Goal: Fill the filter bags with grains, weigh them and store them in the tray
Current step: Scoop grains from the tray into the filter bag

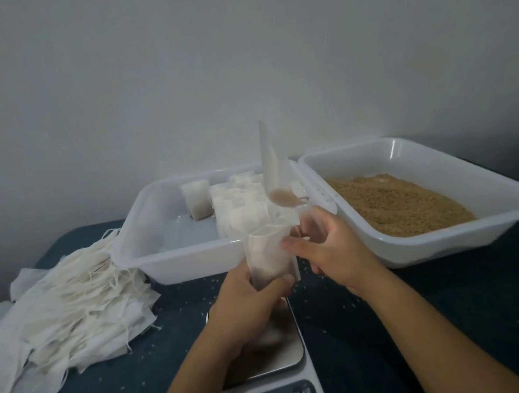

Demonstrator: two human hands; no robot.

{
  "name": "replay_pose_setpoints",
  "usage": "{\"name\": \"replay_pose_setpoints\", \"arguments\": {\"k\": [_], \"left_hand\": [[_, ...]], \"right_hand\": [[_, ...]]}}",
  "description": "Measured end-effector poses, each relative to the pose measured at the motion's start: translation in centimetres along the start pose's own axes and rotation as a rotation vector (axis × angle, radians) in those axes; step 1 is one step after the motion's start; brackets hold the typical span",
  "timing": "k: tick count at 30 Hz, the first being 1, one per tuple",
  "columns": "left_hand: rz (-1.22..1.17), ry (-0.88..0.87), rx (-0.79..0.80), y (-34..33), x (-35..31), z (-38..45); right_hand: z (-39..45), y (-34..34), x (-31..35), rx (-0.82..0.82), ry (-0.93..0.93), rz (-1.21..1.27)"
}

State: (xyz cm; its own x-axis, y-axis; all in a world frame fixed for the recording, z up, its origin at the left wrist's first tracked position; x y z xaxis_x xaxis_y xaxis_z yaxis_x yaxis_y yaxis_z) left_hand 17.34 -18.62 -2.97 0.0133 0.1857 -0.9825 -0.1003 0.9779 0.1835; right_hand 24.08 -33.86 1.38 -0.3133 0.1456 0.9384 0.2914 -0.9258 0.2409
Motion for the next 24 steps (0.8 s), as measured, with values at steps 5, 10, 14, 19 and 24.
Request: {"name": "replay_pose_setpoints", "arguments": {"k": [5, 10, 14, 19, 24], "left_hand": [[-0.086, -0.105, 0.011, -0.1, -1.6, -0.3], [-0.170, -0.228, -0.115, 1.1, -3.4, -0.4], [-0.214, -0.190, -0.164, 2.0, -2.8, -0.1], [-0.309, -0.112, -0.192, 3.1, -2.1, 0.0], [-0.326, -0.059, -0.218, 4.0, -1.5, 0.0]], "right_hand": [[-0.2, 0.3, 1.2, -0.046, 0.102, 0.038], [-0.3, 0.4, 1.2, -0.054, 0.106, 0.060], [-0.3, 0.9, 1.1, -0.097, 0.079, 0.069], [-0.3, 1.2, 1.3, -0.130, 0.028, -0.010], [-0.4, 5.2, 2.4, -0.295, 0.021, -0.269]]}}
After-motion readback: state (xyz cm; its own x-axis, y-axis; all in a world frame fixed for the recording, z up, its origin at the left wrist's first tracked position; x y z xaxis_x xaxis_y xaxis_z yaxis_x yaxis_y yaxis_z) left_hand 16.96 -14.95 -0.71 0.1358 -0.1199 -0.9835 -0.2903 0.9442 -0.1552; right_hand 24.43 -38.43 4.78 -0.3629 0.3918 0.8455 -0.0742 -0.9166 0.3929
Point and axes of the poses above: each hand's wrist, its own z-axis towards the middle knuckle, its own y-axis out of the back of the hand, x = y × z, the point moved 9 cm from there along z, towards the middle knuckle, and after that the axes turned 4 degrees about -z, right-handed, at the moved point
